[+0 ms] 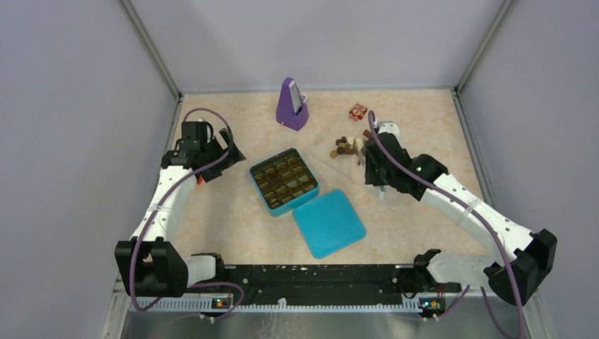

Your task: Pack the chocolate

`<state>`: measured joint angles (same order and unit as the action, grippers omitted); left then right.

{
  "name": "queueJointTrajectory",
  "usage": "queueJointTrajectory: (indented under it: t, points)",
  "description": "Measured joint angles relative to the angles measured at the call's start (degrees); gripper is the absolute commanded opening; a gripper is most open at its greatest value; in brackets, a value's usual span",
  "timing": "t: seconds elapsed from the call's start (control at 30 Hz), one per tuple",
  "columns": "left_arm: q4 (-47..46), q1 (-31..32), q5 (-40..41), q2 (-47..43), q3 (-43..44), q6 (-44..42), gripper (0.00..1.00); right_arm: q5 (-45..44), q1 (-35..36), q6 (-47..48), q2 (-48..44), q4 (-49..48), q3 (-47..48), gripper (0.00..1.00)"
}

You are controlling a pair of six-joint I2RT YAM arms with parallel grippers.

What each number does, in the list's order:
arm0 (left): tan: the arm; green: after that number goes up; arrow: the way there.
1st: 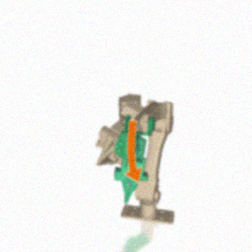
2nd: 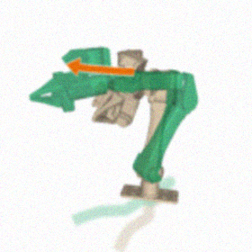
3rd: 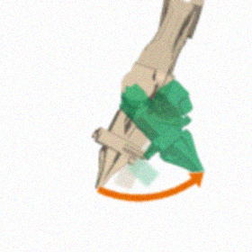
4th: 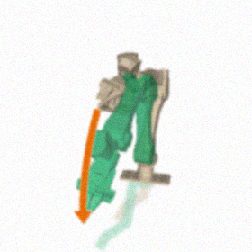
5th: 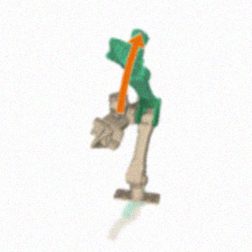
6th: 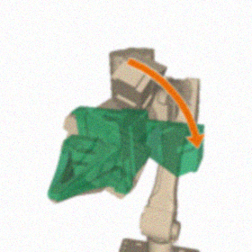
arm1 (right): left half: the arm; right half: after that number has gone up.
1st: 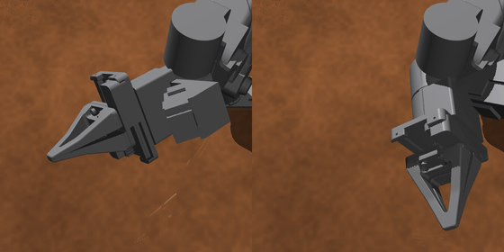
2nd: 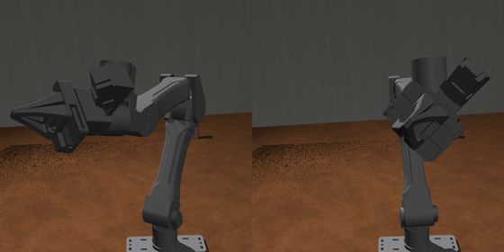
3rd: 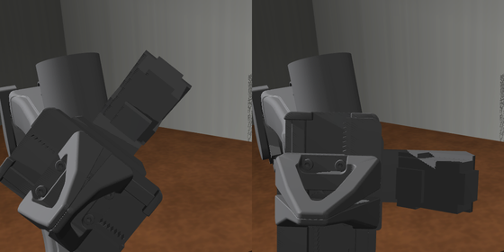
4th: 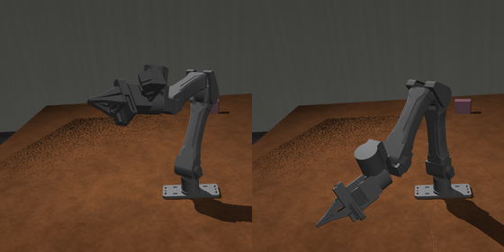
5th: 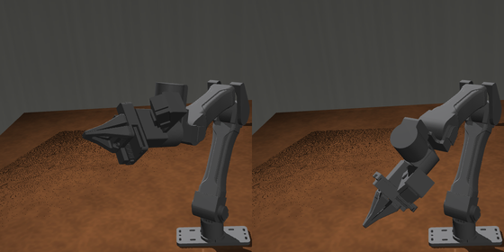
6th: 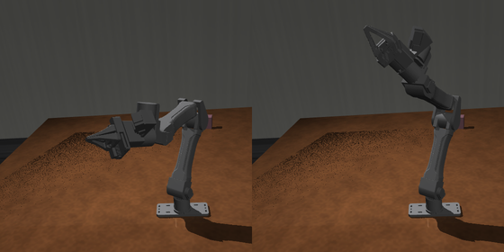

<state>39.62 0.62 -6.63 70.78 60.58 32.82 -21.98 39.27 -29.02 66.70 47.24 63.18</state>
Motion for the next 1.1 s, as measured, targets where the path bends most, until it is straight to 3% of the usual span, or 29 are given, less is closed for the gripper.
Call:
queueJointTrajectory:
  t: [0.4, 0.63, 1.1]
  points:
    - [-0.17, 0.00, 0.04, 0.00, 0.00, 0.02, 0.99, 1.05, 17.49, 4.24, 9.53, -1.73, 9.27, 0.18]
    - [-0.15, 0.00, 0.28, 0.00, -0.02, 0.02, 0.99, 5.22, 20.70, 5.51, 14.29, -5.18, 9.25, 0.18]
    - [-0.17, 0.00, 0.26, 0.00, -0.07, 0.02, 0.99, 8.90, 22.62, 6.49, 14.58, -7.04, 9.20, 0.18]
